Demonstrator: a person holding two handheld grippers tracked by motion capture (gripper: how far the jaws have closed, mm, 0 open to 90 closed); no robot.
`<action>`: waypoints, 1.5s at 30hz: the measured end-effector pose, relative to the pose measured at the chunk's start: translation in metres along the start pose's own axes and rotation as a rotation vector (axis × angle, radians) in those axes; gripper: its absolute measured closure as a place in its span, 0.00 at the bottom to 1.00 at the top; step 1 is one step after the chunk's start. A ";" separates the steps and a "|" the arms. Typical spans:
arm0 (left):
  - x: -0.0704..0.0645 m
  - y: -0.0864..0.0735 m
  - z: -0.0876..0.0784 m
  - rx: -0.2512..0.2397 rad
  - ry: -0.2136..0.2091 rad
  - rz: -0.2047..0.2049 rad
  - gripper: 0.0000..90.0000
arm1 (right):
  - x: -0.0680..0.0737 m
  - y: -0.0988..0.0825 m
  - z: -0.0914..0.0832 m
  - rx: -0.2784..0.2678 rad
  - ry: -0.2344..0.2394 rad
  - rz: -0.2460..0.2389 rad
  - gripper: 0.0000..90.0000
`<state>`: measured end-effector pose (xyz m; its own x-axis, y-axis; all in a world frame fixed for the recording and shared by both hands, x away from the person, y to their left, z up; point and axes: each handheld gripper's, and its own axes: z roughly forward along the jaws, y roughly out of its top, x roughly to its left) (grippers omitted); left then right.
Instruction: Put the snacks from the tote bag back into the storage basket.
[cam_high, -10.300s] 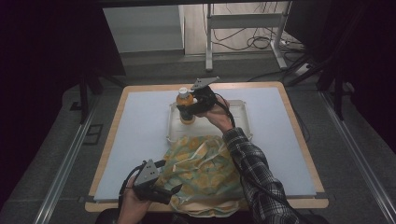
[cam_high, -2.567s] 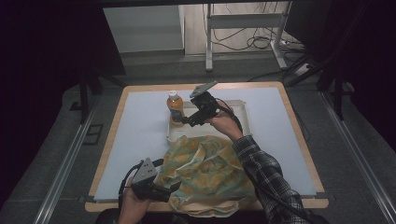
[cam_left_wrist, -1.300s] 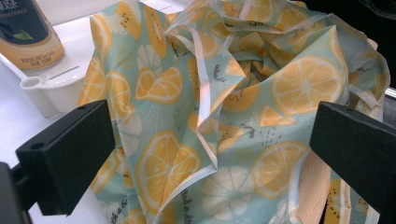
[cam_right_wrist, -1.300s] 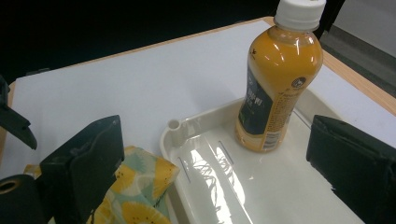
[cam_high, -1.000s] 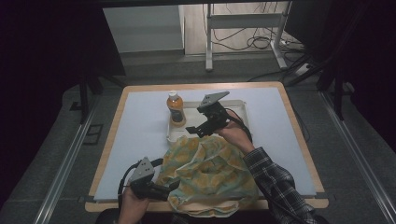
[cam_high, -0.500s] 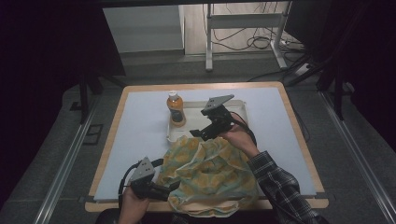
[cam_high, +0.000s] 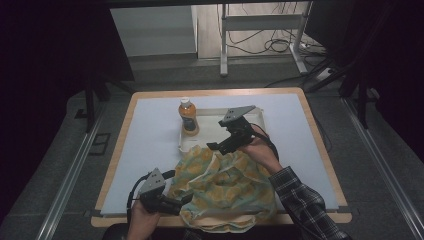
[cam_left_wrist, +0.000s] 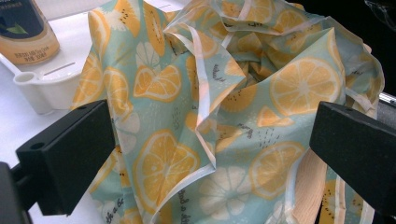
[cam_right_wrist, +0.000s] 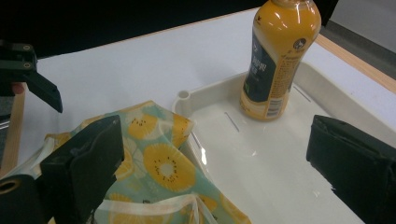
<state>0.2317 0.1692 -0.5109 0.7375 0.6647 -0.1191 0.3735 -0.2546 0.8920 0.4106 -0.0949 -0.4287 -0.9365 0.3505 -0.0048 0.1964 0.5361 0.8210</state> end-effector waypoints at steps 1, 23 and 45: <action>0.000 0.000 0.000 0.000 0.000 0.001 0.00 | 0.000 -0.001 0.000 0.001 -0.002 0.000 0.05; 0.000 0.000 0.000 0.002 0.001 0.004 0.00 | 0.004 -0.020 -0.014 0.001 -0.024 0.003 0.05; -0.001 0.000 0.000 0.000 0.002 0.005 0.00 | 0.013 -0.032 -0.033 -0.001 -0.064 -0.002 0.05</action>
<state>0.2308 0.1680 -0.5109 0.7382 0.6649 -0.1138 0.3697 -0.2577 0.8927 0.3826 -0.1329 -0.4367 -0.9163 0.3981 -0.0434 0.1941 0.5362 0.8215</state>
